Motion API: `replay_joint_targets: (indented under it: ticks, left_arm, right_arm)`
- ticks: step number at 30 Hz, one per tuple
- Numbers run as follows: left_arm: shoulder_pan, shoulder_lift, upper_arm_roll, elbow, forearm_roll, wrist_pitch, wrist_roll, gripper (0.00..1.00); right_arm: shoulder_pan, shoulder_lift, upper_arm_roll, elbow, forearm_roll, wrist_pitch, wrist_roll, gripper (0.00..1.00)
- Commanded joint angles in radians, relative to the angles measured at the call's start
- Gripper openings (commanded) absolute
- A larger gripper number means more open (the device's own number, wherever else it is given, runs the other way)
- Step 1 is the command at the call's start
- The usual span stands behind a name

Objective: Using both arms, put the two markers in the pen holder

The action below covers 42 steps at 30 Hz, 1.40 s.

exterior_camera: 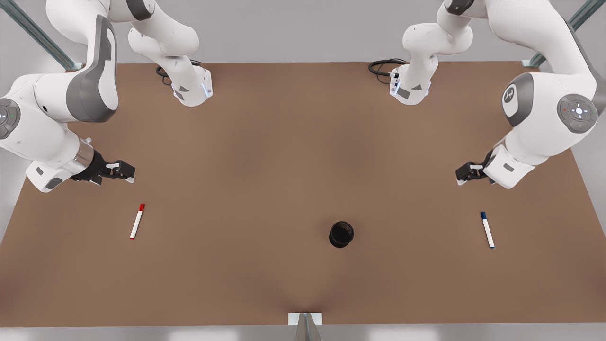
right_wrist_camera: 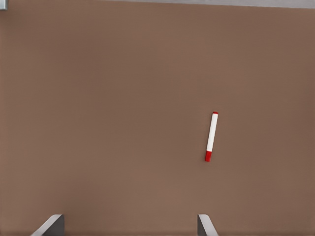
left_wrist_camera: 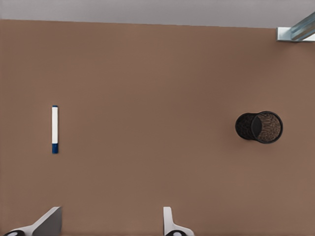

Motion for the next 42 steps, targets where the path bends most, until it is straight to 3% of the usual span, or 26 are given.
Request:
replay_joint_targets:
  ticks: [1, 6, 12, 15, 18, 19, 21, 26, 29, 42]
  left_arm:
    - [0.004, 0.014, 0.000, 0.002, 0.001, 0.006, 0.009, 1.00]
    - [0.130, 0.145, 0.006, 0.004, -0.019, 0.165, 0.176, 1.00]
    - [0.226, 0.301, 0.011, -0.119, -0.039, 0.563, 0.178, 1.00]
    - [0.271, 0.358, 0.011, -0.119, -0.041, 0.592, 0.190, 1.00]
    - [0.315, 0.409, 0.009, -0.121, -0.041, 0.636, 0.192, 0.99]
    - [0.319, 0.416, 0.009, -0.121, -0.041, 0.644, 0.192, 0.95]
    - [0.331, 0.456, 0.011, -0.121, -0.038, 0.678, 0.193, 0.76]
    - [0.343, 0.510, 0.012, -0.115, -0.027, 0.744, 0.210, 0.64]
    - [0.343, 0.516, 0.012, -0.112, 0.065, 0.747, 0.213, 0.64]
    - [0.338, 0.626, 0.012, -0.038, 0.071, 0.749, 0.314, 0.61]
  right_arm:
    - [0.003, -0.001, 0.000, 0.000, 0.000, 0.000, -0.002, 1.00]
    - [0.003, 0.014, 0.000, 0.000, -0.004, 0.012, 0.009, 1.00]
    - [-0.006, 0.220, -0.006, -0.001, -0.061, 0.250, 0.001, 1.00]
    - [-0.051, 0.374, -0.011, -0.004, -0.067, 0.371, 0.004, 1.00]
    - [-0.077, 0.427, -0.011, -0.007, -0.128, 0.396, 0.004, 1.00]
    - [-0.080, 0.434, -0.011, -0.012, -0.128, 0.414, 0.003, 1.00]
    - [-0.091, 0.462, -0.011, -0.027, -0.128, 0.427, 0.003, 1.00]
    - [-0.141, 0.473, -0.006, -0.142, -0.128, 0.539, -0.025, 1.00]
    - [-0.173, 0.476, -0.003, -0.197, -0.128, 0.618, -0.045, 1.00]
    - [-0.232, 0.577, 0.000, -0.199, -0.125, 0.720, -0.134, 1.00]
